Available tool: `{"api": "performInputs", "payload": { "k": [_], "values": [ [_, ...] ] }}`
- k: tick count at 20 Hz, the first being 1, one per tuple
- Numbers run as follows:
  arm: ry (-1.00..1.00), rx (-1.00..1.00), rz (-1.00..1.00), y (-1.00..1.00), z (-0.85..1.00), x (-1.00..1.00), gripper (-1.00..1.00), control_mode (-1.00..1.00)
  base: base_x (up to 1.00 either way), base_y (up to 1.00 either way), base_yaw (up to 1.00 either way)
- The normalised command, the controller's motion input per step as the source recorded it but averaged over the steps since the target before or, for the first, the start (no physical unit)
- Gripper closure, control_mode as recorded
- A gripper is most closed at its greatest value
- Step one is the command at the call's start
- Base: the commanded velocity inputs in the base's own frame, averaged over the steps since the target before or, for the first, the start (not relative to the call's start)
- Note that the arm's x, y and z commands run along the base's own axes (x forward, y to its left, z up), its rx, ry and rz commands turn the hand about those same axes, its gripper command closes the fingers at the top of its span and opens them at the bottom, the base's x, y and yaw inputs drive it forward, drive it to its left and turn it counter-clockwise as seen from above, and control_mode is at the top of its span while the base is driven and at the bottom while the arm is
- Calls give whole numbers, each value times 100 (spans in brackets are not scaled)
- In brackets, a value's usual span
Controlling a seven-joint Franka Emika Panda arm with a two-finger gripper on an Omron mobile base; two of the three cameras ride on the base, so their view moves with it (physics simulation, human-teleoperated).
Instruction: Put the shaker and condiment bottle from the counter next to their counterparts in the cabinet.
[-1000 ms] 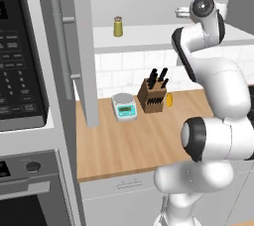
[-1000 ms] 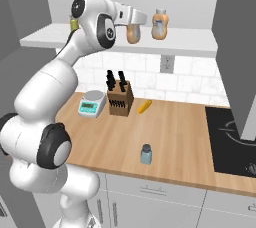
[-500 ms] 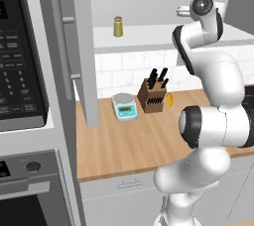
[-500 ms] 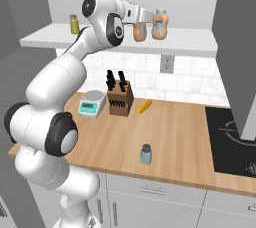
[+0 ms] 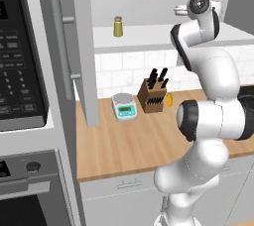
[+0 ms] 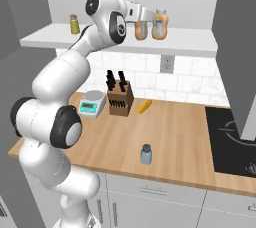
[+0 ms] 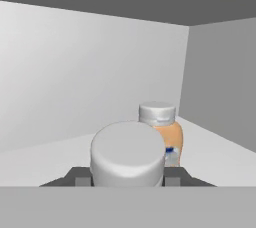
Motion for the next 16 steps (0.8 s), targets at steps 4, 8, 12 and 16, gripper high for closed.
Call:
{"api": "performInputs", "payload": {
  "k": [4, 8, 12, 16],
  "values": [
    [0, 0, 0, 0, 0, 3, -100, -100, 0, 0, 0],
    [0, 0, 0, 0, 0, 0, -100, -100, 0, 0, 0],
    [0, 0, 0, 0, 0, 0, -100, -100, 0, 0, 0],
    [-1, 0, 1, 0, 0, -14, -100, -100, 0, 0, 0]
  ]
}}
